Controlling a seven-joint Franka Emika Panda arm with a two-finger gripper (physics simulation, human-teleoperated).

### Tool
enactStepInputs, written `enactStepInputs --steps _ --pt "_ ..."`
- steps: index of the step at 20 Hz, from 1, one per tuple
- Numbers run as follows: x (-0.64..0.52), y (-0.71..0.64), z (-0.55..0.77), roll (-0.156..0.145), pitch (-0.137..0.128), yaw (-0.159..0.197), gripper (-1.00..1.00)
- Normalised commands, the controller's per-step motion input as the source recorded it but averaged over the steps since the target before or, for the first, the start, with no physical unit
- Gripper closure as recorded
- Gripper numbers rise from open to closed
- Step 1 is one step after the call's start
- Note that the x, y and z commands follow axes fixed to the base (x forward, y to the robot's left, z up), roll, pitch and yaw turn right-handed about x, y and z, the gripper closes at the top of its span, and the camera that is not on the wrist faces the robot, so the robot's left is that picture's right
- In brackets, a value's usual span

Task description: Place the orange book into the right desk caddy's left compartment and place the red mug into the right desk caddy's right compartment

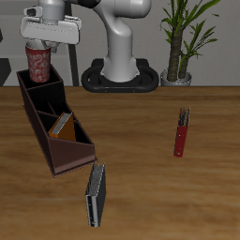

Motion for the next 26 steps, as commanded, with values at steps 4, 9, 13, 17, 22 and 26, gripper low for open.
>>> enactStepInputs --steps 4,9,13,17,22,26 --pt "-0.09 -0.03 -0.16 -0.007 -0.003 -0.011 1.00" --pt "-0.01 -0.04 -0.13 0.000 0.009 -0.001 1.00" --pt "0.04 -0.02 -0.14 -0.010 0.016 -0.010 1.00" --pt "0.06 -0.04 -0.23 -0.006 0.023 -0.022 1.00" --pt "0.06 0.00 -0.20 0.000 0.029 -0.011 1.00" --pt "0.04 0.02 -0.19 0.002 0.026 -0.024 1.00"
